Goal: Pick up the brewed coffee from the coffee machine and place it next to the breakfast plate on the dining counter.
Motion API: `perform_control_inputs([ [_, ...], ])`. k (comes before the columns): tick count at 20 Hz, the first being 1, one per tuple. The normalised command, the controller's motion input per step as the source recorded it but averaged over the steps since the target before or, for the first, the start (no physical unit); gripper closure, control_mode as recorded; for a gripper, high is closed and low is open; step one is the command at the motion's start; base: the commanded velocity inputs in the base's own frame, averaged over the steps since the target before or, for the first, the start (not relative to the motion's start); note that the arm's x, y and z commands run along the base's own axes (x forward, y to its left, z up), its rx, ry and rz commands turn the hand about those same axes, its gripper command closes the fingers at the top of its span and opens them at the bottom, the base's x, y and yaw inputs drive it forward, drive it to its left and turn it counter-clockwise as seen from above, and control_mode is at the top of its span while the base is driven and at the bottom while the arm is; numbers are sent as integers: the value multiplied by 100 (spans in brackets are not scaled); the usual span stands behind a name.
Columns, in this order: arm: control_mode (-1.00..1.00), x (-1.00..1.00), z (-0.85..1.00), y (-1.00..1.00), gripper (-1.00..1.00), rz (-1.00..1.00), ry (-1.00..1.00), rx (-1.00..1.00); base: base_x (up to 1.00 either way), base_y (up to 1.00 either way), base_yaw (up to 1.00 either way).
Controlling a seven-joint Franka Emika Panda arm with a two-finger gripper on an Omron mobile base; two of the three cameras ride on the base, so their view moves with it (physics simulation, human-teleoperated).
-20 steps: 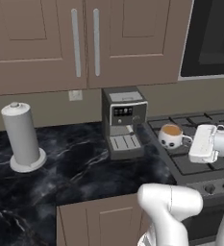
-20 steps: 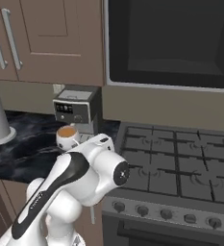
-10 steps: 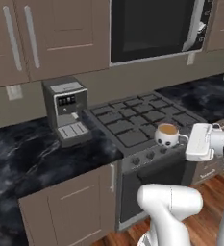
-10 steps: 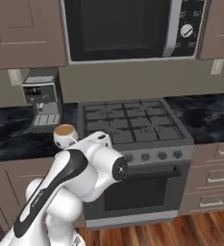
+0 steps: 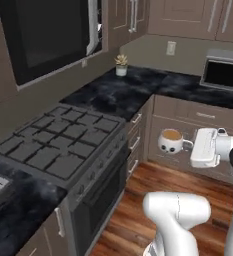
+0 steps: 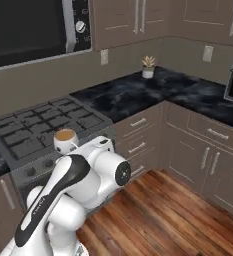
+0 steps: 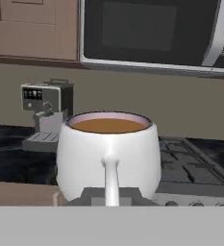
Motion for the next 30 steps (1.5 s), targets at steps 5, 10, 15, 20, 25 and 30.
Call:
perform_control_inputs([
  [5,100,0,0,0,100,0,0,0,0,0,-89],
  [10,100,0,0,0,100,0,0,0,0,0,-88],
  [15,100,0,0,0,100,0,0,0,0,-1,-87],
  [20,100,0,0,0,100,0,0,0,0,-6,-84],
  [25,100,0,0,0,100,0,0,0,0,-9,-83],
  [30,100,0,0,0,100,0,0,0,17,-13,-76],
])
